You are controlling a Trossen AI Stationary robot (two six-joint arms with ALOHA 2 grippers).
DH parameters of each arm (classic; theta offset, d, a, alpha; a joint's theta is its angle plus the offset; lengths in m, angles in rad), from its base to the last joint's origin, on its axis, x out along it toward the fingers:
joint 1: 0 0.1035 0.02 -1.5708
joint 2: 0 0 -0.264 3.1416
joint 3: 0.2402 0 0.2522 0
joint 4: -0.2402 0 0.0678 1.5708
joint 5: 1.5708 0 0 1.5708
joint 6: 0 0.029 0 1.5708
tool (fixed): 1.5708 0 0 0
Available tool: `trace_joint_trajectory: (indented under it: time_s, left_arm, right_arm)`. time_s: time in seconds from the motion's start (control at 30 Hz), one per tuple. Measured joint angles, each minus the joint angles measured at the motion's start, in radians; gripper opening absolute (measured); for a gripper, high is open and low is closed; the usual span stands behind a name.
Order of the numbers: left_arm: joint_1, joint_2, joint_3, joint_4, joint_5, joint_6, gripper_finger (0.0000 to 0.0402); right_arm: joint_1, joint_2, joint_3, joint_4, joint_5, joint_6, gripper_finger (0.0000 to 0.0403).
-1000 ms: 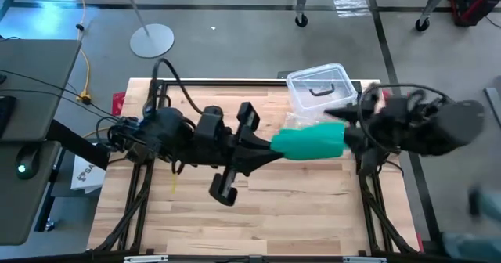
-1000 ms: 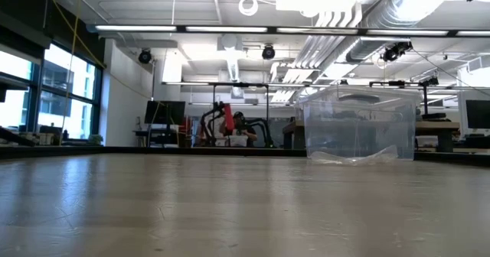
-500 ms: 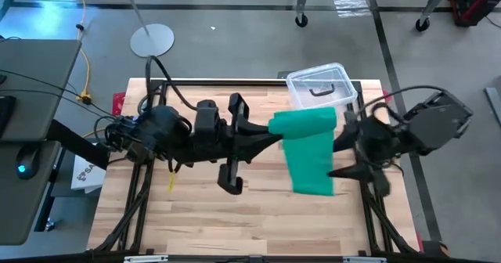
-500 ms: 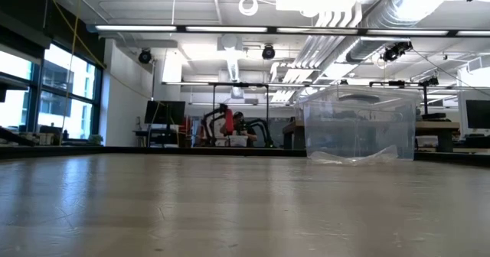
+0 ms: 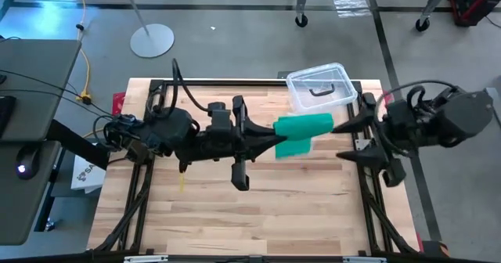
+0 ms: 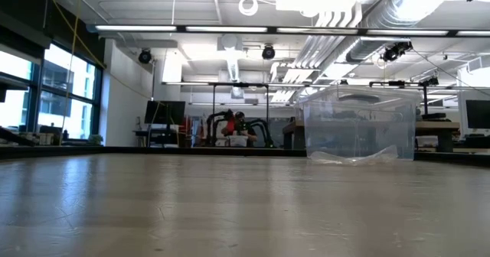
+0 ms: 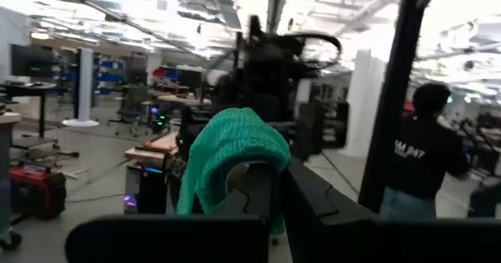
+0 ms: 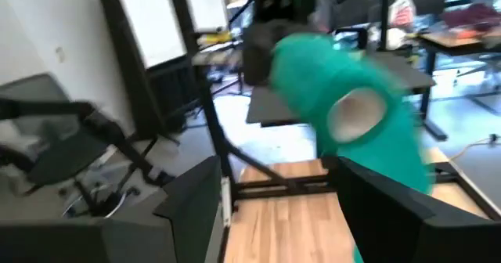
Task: Roll bandage
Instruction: Roll the green bandage
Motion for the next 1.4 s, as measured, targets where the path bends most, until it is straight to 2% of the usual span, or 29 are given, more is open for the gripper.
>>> trace_joint_trajectory:
  time_s: [0.17,0.5,0.6,0.7,0.8,0.93,1.0,1.1,1.2,1.3,1.4]
  left_arm:
    - [0.000,0.001,0.000,-0.010,0.035,0.010,0.0007]
    - [-0.001,0.001,0.000,-0.007,0.047,0.028,0.0007]
    - [-0.001,0.001,0.000,-0.008,0.058,0.054,0.0007]
    - [0.001,0.001,0.000,-0.009,0.099,0.095,0.0008]
    - [0.001,0.001,0.000,-0.014,0.097,0.096,0.0017]
    - [0.007,0.001,0.000,-0.014,0.094,-0.019,0.0054]
    - [0.018,-0.004,0.000,-0.015,0.105,-0.139,0.0080]
    - [0.049,-0.007,0.000,-0.030,0.142,-0.396,0.0116]
    - [0.084,-0.007,0.000,-0.065,0.211,-0.586,0.0133]
    - [0.101,-0.006,0.001,-0.124,0.223,-0.634,0.0127]
    - [0.104,-0.005,0.002,-0.145,0.211,-0.604,0.0089]
  right_arm:
    - [-0.047,-0.002,0.001,0.038,0.011,0.000,0.0240]
    - [-0.100,0.040,0.001,0.124,-0.122,-0.026,0.0240]
    - [-0.104,0.048,0.001,0.141,-0.122,-0.025,0.0238]
    - [-0.112,0.048,0.000,0.156,-0.095,-0.006,0.0218]
    - [-0.131,0.051,0.000,0.156,-0.098,-0.006,0.0168]
    - [-0.134,0.058,0.001,0.159,-0.108,-0.091,0.0069]
    - [-0.126,0.063,0.001,0.150,-0.110,-0.222,0.0029]
    - [-0.104,0.076,0.003,0.112,-0.106,-0.471,0.0029]
    - [-0.096,0.091,0.004,0.069,-0.078,-0.657,0.0052]
    - [-0.092,0.102,0.002,0.054,-0.033,-0.673,0.0068]
    - [-0.085,0.096,0.001,0.059,-0.021,-0.548,0.0075]
